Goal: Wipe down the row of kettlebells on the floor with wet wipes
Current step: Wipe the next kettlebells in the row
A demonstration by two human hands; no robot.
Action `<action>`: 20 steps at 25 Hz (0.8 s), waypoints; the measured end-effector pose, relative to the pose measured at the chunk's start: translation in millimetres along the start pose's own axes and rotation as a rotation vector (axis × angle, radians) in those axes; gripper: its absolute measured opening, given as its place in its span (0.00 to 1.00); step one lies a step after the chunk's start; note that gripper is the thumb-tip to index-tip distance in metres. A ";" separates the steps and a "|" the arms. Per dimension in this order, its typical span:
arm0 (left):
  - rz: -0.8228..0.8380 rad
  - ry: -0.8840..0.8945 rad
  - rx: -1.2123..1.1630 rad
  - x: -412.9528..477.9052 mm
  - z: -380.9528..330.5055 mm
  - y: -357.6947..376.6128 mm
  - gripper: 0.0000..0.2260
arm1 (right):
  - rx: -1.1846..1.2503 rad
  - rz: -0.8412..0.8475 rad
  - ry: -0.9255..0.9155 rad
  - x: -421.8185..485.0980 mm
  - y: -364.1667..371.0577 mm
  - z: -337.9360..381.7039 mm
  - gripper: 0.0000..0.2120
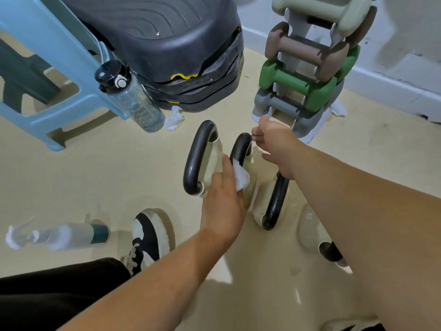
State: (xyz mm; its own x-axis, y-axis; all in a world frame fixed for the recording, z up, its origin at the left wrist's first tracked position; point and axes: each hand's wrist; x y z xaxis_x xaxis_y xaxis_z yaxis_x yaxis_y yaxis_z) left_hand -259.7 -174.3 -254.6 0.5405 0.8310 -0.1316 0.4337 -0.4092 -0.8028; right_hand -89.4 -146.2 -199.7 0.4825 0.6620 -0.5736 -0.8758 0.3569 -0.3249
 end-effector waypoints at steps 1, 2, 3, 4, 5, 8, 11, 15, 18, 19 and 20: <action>0.008 -0.004 -0.006 4.8 -0.6 -3.8 0.35 | -0.092 0.025 -0.010 -2.8 -1.6 1.9 0.26; 0.032 -0.005 0.015 16.3 -4.4 -9.0 0.34 | -0.224 0.027 -0.062 4.8 -2.1 -6.2 0.25; 0.078 -0.004 0.063 32.9 -9.6 -12.8 0.34 | -0.249 0.026 -0.028 5.5 -1.5 -5.3 0.24; 0.151 -0.022 0.138 54.2 -18.0 -15.1 0.34 | -0.307 0.005 -0.043 7.4 -2.6 -4.9 0.20; 0.244 -0.058 0.230 80.5 -29.8 -16.3 0.35 | -0.326 -0.031 -0.067 8.7 -4.2 -6.8 0.16; 0.460 -0.126 0.529 144.2 -65.5 -17.7 0.24 | -0.299 -0.237 -0.154 4.4 -4.9 -18.2 0.13; 0.596 -0.030 0.791 166.0 -82.2 -7.8 0.07 | -0.315 -0.340 -0.175 10.7 -7.9 -31.2 0.11; 0.600 0.022 0.844 166.3 -86.7 -5.6 0.05 | -0.316 -0.348 -0.184 9.7 -16.4 -29.7 0.11; 0.484 0.025 0.692 147.2 -80.5 -17.1 0.13 | -0.278 -0.324 -0.170 7.9 -18.3 -26.2 0.06; 0.424 -0.003 0.585 134.5 -74.0 -19.5 0.16 | -0.250 -0.304 -0.166 7.3 -17.2 -24.5 0.06; 0.346 -0.032 0.451 118.7 -63.6 -19.5 0.21 | -0.219 -0.268 -0.161 6.3 -14.5 -21.3 0.06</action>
State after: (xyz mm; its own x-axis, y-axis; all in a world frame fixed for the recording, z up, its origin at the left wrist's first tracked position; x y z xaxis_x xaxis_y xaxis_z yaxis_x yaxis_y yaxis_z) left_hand -158.1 -91.7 -217.6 0.5712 0.6911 -0.4428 -0.1191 -0.4640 -0.8778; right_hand -73.4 -161.3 -214.6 0.6712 0.6656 -0.3263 -0.6873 0.3938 -0.6104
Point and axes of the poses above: each hand's wrist, its own x-axis towards the middle knuckle, its own y-axis out of the palm, z = x × y, and after that the axes turned 3 degrees about -x, right-handed
